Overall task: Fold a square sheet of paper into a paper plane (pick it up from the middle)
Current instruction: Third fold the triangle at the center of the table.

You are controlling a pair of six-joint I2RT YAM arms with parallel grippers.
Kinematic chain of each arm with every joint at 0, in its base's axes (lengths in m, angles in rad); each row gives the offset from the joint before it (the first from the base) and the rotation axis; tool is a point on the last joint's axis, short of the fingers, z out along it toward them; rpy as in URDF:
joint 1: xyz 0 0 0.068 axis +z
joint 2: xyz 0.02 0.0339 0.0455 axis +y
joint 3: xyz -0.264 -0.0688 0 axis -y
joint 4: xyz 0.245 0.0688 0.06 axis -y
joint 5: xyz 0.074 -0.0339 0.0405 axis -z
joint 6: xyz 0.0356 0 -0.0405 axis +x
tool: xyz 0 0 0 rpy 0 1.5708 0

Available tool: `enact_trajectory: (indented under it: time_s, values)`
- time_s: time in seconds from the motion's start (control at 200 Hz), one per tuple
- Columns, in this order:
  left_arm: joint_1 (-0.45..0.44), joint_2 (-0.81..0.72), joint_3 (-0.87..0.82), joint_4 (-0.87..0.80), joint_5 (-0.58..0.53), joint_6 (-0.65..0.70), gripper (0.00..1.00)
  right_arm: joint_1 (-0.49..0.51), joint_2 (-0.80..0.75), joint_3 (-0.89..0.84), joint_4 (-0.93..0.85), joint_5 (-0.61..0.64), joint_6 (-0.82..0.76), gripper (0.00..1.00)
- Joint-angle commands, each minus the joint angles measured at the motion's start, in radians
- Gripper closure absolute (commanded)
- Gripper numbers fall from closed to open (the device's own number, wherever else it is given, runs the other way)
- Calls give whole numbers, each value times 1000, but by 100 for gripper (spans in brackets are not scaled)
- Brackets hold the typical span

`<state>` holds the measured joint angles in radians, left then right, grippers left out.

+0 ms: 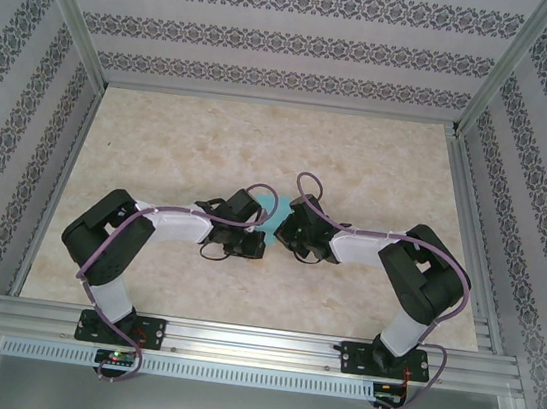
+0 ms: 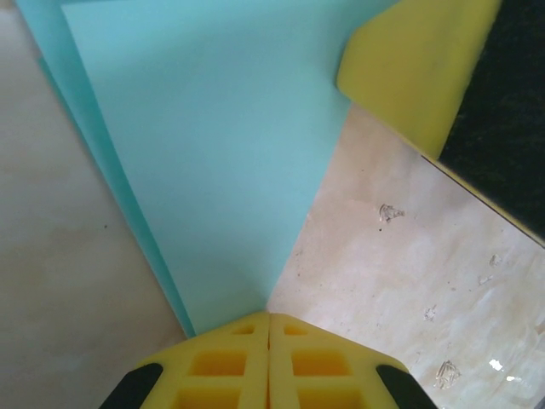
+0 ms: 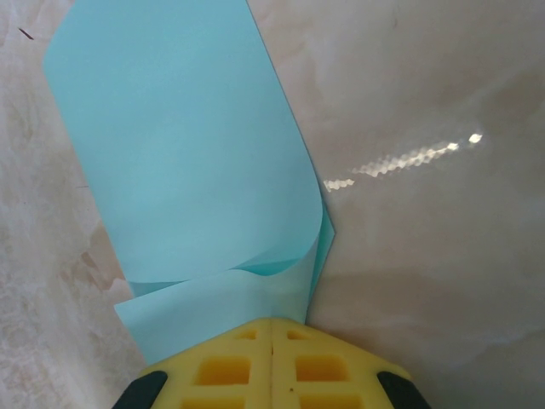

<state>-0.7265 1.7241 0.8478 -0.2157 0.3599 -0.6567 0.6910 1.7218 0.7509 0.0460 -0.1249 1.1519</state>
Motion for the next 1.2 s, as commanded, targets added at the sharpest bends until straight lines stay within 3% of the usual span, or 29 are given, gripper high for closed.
enact_trajectory:
  time_s: [0.0, 0.56, 0.884, 1.199]
  values:
    - [17, 14, -69, -32, -6, -19, 93, -5, 68, -33, -114, 25, 5, 100]
    - [58, 12, -201, 85, 85, -88, 93, -6, 69, -32, -110, 20, 1, 100]
    - [62, -99, -85, 89, 129, -77, 91, -8, 62, -19, -129, 22, -8, 100]
    - [64, -32, -49, 95, 76, -72, 91, -8, 57, -22, -131, 19, -7, 100]
